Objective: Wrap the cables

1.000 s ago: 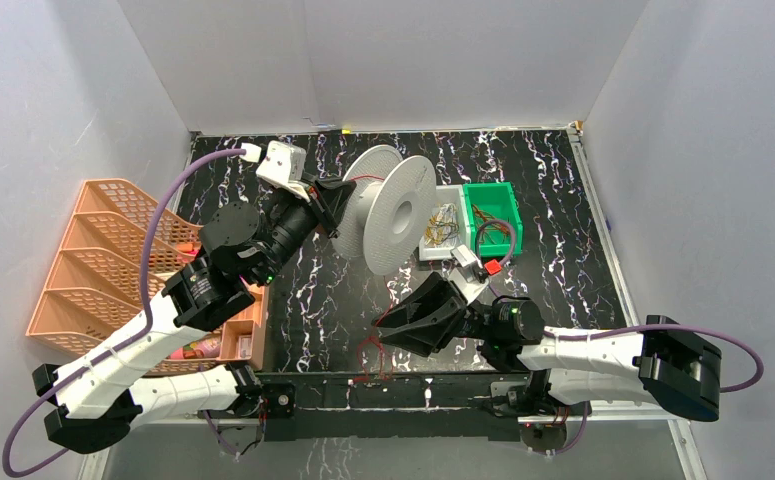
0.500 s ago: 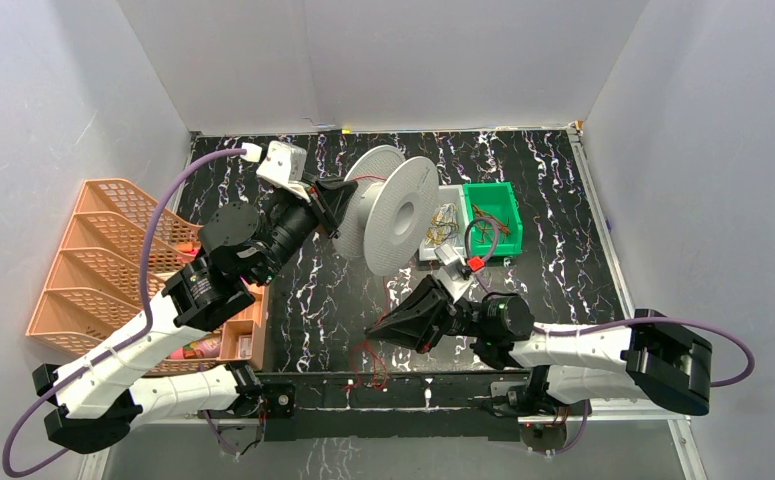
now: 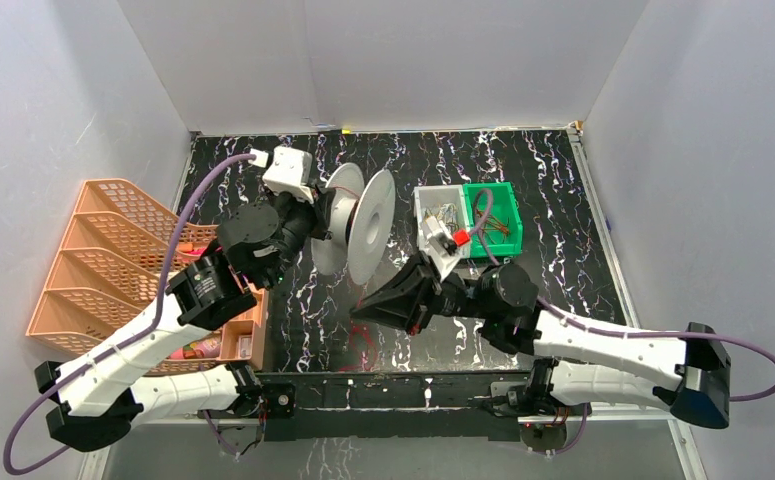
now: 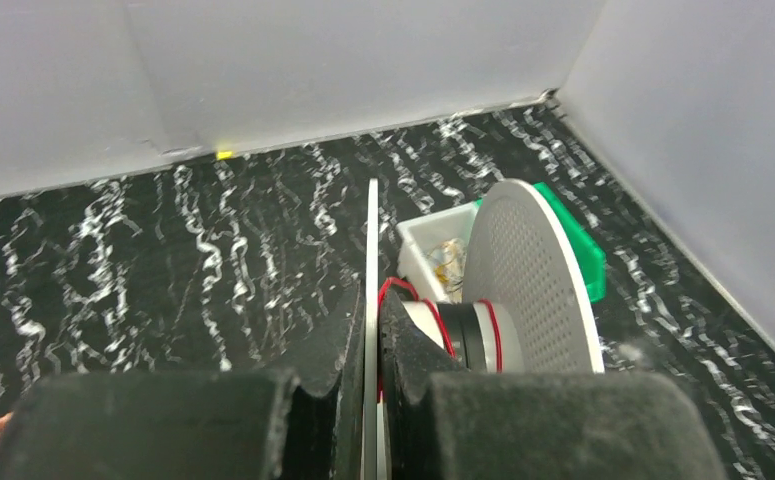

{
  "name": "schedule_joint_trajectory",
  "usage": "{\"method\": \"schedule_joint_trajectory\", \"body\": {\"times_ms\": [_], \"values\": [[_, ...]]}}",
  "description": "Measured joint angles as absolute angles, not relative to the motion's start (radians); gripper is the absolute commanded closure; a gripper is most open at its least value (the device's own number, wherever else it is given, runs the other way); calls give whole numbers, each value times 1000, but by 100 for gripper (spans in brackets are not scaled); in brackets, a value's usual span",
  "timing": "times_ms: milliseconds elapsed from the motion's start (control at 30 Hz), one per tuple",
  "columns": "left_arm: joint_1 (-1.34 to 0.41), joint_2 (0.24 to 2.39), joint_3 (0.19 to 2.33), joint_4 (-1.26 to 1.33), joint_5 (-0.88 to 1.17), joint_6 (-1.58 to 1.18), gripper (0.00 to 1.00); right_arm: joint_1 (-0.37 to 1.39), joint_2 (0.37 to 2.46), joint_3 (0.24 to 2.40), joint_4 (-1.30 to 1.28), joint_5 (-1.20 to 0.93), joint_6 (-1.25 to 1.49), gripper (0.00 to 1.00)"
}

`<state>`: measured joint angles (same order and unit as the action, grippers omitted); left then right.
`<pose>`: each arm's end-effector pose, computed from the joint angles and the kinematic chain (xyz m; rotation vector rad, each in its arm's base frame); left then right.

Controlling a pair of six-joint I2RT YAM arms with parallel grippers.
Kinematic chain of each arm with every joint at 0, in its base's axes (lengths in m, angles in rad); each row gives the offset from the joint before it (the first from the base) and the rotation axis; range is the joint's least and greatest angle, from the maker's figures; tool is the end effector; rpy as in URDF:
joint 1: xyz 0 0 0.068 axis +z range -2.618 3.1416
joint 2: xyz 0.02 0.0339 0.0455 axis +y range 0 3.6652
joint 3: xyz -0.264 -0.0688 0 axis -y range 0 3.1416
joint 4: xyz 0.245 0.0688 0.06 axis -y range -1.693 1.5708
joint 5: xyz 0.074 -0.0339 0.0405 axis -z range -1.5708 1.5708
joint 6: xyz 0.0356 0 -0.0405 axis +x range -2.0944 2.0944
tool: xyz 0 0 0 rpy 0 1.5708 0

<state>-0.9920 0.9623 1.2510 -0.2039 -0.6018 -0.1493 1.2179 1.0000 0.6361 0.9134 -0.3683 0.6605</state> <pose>0.1207 -0.1479 0.4661 0.1449 1.5121 -0.4704 0.0637 0.2100 0.3605 -0.7117 1.0409 1.8554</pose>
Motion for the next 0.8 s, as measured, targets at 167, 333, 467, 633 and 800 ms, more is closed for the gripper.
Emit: {"method": "schedule_joint_trajectory", "body": {"times_ms": [167, 333, 467, 633, 800], "values": [[-992, 992, 1241, -263, -671, -134, 100, 1218, 1003, 876, 542, -330, 569, 100], [-995, 1030, 1225, -306, -686, -126, 100, 1217, 1060, 1056, 232, -283, 491, 100], [-995, 1054, 1214, -335, -693, -112, 100, 1217, 1097, 1129, 94, -257, 447, 100], [-995, 1053, 1185, -360, -678, -97, 100, 1218, 1108, 1189, -33, -194, 387, 100], [-996, 1029, 1169, -383, -600, -76, 100, 1218, 1108, 1254, -146, -104, 311, 100]]}}
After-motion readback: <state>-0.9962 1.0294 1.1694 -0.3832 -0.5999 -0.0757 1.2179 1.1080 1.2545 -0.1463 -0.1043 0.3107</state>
